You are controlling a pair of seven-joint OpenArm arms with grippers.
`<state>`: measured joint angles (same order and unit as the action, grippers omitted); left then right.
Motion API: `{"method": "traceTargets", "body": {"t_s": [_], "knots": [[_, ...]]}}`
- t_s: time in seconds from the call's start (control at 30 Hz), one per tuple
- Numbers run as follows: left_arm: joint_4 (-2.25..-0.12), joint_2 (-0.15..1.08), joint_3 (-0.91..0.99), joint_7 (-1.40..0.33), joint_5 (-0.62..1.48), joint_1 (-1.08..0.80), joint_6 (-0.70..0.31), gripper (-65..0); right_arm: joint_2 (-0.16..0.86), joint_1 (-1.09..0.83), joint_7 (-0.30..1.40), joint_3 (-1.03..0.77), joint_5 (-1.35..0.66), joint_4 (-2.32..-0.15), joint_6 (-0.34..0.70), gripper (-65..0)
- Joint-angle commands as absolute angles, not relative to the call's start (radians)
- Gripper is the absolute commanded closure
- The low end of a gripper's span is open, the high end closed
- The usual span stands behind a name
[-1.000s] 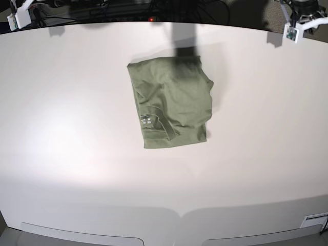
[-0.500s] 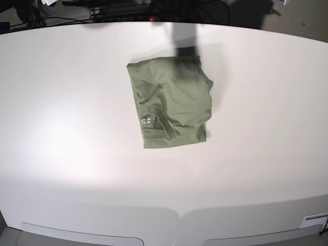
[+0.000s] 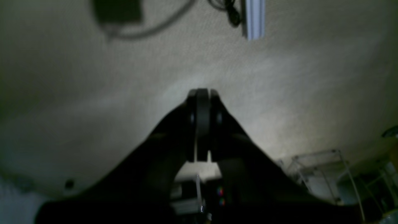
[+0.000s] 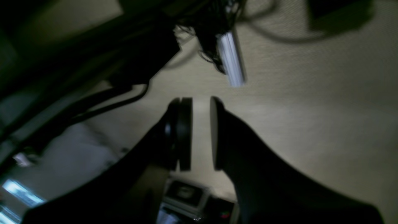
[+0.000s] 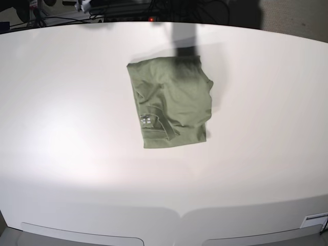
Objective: Fold the T-shirt properly
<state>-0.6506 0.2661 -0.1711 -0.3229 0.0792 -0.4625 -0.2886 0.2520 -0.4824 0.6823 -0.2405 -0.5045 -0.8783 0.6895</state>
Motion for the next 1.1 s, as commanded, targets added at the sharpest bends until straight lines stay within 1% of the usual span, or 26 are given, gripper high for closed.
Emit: {"method": "traceTargets", "body": {"t_s": [0.0, 0.17, 0.23, 0.3, 0.5, 0.67, 0.8, 0.9, 1.07], "knots": [[-0.628, 0.272, -0.17, -0.327, 0.08, -0.469, -0.31, 0.0, 0.264, -0.457, 0.659, -0.226, -0.481, -0.849, 0.698, -11.0], [-0.605, 0.271, -0.17, -0.321, 0.079, -0.451, -0.315, 0.0, 0.264, -0.318, 0.496, -0.11, -0.283, -0.678, 0.695, -11.0], [-0.612, 0.266, -0.17, -0.345, 0.076, -0.439, -0.316, 0.0, 0.268, -0.28, 0.414, -0.064, -0.214, -0.626, 0.65, -11.0], [-0.625, 0.263, -0.17, -0.357, 0.069, -0.427, -0.316, 0.0, 0.274, -0.255, 0.342, -0.022, -0.186, -0.588, 0.616, -11.0], [-0.684, 0.26, -0.17, -0.373, 0.055, -0.427, -0.316, 0.0, 0.291, -0.227, 0.321, 0.067, -0.186, -0.576, 0.605, -11.0], [-0.702, 0.247, -0.17, -0.368, 0.026, -0.427, -0.315, 0.0, 0.297, -0.229, 0.29, 0.079, -0.186, -0.576, 0.532, -11.0], [-0.702, 0.223, -0.17, -0.367, 0.027, -0.428, -0.315, 0.0, 0.297, -0.23, 0.291, 0.079, -0.186, -0.576, 0.533, -11.0], [-0.702, 0.191, -0.17, -0.322, 0.022, -0.426, -0.315, 0.0, 0.297, -0.23, 0.284, 0.079, -0.186, -0.576, 0.533, -11.0], [-0.702, 0.15, -0.17, -0.312, -0.037, -0.418, -0.315, 0.0, 0.297, -0.23, 0.276, 0.079, -0.186, -0.576, 0.534, -11.0]]}}
